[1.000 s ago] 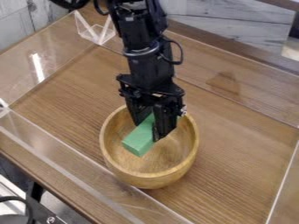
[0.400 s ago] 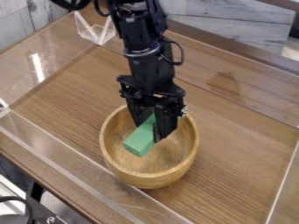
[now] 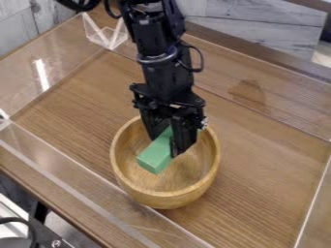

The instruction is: Put the green block in the brown bowl

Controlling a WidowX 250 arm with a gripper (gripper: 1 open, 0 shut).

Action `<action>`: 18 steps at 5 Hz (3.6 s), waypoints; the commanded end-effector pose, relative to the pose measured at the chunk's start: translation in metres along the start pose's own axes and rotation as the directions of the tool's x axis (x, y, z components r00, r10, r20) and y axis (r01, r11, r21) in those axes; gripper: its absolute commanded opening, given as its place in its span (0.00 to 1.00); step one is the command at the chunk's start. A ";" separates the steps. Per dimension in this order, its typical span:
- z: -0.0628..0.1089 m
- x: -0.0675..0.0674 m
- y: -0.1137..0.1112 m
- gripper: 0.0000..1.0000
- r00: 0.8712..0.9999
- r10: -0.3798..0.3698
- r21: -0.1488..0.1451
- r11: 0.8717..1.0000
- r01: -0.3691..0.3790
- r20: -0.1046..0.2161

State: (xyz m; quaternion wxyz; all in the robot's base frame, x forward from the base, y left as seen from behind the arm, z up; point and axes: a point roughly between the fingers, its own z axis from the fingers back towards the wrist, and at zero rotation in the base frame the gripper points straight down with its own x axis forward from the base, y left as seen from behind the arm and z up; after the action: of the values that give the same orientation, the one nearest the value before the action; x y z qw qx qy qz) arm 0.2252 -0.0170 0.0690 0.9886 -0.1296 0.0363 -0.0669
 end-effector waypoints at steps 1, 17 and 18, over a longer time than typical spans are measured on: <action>0.010 0.008 0.001 0.00 0.999 -0.009 0.004 1.000 0.009 0.043; 0.014 0.020 0.008 0.00 0.999 -0.002 -0.031 1.000 0.003 0.047; 0.014 0.020 0.009 0.00 0.999 -0.002 -0.033 0.999 0.003 0.047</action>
State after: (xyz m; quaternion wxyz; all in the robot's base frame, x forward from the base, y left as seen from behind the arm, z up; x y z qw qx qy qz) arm 0.2362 -0.0117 0.0680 0.9854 -0.1512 0.0414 -0.0662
